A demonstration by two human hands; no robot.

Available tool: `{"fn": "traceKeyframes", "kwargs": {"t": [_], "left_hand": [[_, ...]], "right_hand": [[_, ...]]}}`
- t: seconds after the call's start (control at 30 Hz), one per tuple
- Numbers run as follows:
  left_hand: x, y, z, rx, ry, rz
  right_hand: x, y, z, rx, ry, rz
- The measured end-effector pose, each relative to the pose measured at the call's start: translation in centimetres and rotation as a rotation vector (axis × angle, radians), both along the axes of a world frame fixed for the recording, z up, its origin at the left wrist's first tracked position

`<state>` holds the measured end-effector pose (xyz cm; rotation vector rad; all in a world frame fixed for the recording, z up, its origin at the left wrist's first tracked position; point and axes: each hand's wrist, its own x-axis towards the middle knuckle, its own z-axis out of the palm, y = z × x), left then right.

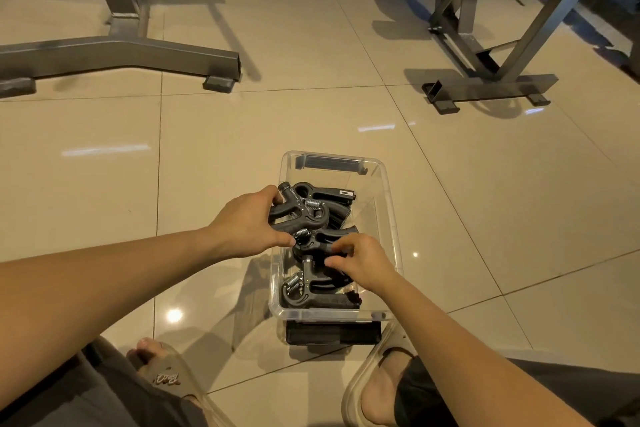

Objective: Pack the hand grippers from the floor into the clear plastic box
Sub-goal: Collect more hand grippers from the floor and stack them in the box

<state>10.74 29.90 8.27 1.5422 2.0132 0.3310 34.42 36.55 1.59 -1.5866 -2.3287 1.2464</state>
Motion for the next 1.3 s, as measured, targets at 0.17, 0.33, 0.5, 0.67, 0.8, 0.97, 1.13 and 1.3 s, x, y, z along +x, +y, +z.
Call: {"fn": "traceKeyframes", "kwargs": {"t": [0.17, 0.33, 0.5, 0.67, 0.8, 0.97, 1.13, 1.3], "left_hand": [[1.0, 0.0, 0.5, 0.105, -0.055, 0.023], [1.7, 0.0, 1.7, 0.180, -0.161, -0.010], [0.0, 1.6, 3.9, 0.258, -0.166, 0.141], [0.6, 1.9, 5.3, -0.073, -0.550, 0.010], [0.8, 1.5, 5.2, -0.111, -0.626, -0.012], [1.0, 1.7, 5.0, 0.052, -0.665, 0.278], [0.8, 2.0, 4.4, 0.099, -0.656, 0.365], [0.8, 2.3, 5.1, 0.098, -0.731, 0.295]], "right_hand": [[-2.7, 1.1, 4.4, -0.282, 0.570, -0.413], [-4.3, 2.0, 7.0, -0.305, 0.710, -0.579], [-2.3, 4.0, 8.8, -0.113, 0.553, -0.378], [-2.7, 3.5, 9.6, -0.063, 0.503, -0.121], [-3.3, 3.4, 9.4, -0.023, 0.541, -0.206], [-3.8, 2.9, 8.5, -0.141, 0.604, -0.355], [-4.4, 2.0, 7.9, -0.172, 0.453, -0.296], [-3.4, 2.9, 8.5, -0.208, 0.470, -0.319]]}}
